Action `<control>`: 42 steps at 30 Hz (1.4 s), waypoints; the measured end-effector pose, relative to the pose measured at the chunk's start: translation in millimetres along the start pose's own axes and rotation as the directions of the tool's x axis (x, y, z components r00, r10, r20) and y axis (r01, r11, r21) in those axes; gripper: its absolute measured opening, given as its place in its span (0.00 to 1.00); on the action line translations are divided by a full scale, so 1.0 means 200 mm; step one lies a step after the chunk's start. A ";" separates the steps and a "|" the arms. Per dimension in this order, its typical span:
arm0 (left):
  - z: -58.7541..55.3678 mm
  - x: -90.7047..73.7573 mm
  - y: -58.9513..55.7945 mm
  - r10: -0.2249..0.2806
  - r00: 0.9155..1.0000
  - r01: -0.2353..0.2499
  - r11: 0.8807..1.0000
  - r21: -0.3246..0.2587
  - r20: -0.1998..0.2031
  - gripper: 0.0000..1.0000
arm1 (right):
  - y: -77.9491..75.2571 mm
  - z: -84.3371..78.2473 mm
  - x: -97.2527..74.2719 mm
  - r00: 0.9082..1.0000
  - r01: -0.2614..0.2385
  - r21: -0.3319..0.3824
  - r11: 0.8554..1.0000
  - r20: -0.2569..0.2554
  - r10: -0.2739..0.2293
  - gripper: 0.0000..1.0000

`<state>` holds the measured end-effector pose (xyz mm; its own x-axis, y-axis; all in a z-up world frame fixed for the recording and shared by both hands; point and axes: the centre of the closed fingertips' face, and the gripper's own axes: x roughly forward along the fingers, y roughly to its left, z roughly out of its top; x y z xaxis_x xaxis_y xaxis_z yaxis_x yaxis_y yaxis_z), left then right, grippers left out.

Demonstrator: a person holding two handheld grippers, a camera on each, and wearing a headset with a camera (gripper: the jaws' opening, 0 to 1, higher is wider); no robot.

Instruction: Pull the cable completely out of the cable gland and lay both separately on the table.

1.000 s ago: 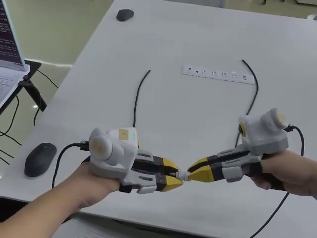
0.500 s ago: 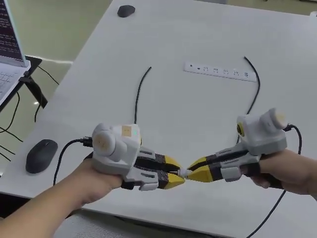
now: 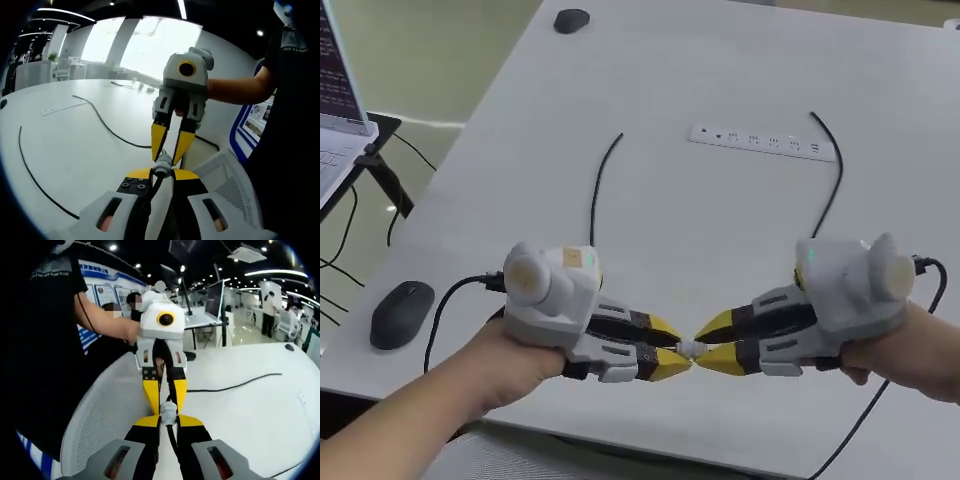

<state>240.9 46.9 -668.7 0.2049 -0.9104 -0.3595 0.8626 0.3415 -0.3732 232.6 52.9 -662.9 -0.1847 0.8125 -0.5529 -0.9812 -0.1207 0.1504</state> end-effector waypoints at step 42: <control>0.01 -0.01 -0.04 0.006 1.000 -0.007 0.997 0.082 0.015 0.15 | 0.00 0.02 -0.06 0.974 -0.198 0.569 0.798 0.203 0.096 0.20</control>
<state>234.1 45.3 -663.3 0.2167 -0.9119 -0.3485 0.8962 0.3274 -0.2995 234.7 45.6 -654.2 -0.2631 0.8960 -0.3576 -0.7150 0.0678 0.6958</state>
